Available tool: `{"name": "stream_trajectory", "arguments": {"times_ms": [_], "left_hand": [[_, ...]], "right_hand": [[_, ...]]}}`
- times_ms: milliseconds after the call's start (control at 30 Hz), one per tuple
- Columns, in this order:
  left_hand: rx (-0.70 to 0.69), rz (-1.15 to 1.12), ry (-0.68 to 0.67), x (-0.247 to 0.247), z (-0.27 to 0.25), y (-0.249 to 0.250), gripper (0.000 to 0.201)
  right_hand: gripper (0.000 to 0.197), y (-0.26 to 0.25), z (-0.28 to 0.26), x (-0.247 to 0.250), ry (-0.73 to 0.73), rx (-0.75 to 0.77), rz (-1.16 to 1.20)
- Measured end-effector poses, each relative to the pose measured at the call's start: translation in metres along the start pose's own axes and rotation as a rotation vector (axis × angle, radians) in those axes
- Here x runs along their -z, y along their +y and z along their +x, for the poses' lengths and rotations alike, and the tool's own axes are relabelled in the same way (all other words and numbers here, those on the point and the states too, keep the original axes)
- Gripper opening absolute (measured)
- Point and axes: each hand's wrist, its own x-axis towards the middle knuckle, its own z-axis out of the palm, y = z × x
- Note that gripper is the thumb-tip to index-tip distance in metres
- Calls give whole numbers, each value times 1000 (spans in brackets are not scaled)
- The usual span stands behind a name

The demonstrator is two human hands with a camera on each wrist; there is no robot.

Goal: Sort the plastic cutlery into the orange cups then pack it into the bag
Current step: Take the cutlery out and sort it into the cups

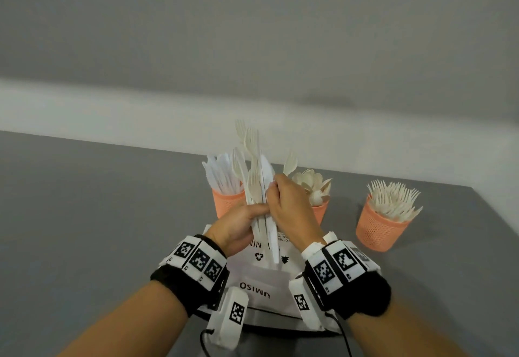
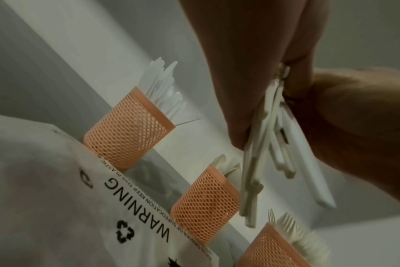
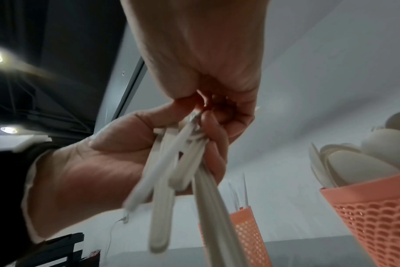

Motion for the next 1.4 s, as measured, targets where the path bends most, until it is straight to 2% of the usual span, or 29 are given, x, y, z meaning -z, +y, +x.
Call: {"name": "stream_trajectory", "arguments": {"times_ms": [67,200,333,467,633,767,833,900,967,1100,1167,1267,1300,1367,1400], "left_hand": [[14,-28,-32,8,3,6,20],[23,-57,-22,27,6,15,20],[-19,0,-7,43,8,23,22],[0,48,26,58,8,28,17],[1,84,-13,72,6,28,30],[45,-9,48,81,9,36,8],[28,-56,69,85,11,39,18],[-1,-65,55,84,12,42,23],[-23,-51,65,82,11,44,20],[-35,-28,113,82,13,44,19],[-34,-34,123,82,16,45,21],[-41,-42,127,81,19,46,11],[-38,-48,124,82,19,46,12],[-24,-71,108,83,18,46,11],[-17,-79,99,84,18,46,10]], "right_hand": [[23,-5,4,-2,25,-18,52],[26,-18,14,-5,29,-170,305],[27,-27,21,-16,-6,-207,301],[32,-21,26,-22,-108,-256,390],[28,-29,28,-23,-220,-232,554],[17,-32,26,-22,-189,-265,695],[9,-31,24,-22,-166,-262,618],[22,-34,21,-27,-192,-205,492],[35,-34,18,-38,-190,-120,339],[44,-31,18,-49,-126,-28,86],[50,-29,20,-50,-116,-20,31],[55,-27,24,-49,-169,-64,61],[51,-25,26,-48,-200,-90,95],[25,-20,30,-46,-258,-137,156],[19,-18,31,-45,-278,-145,154]]}}
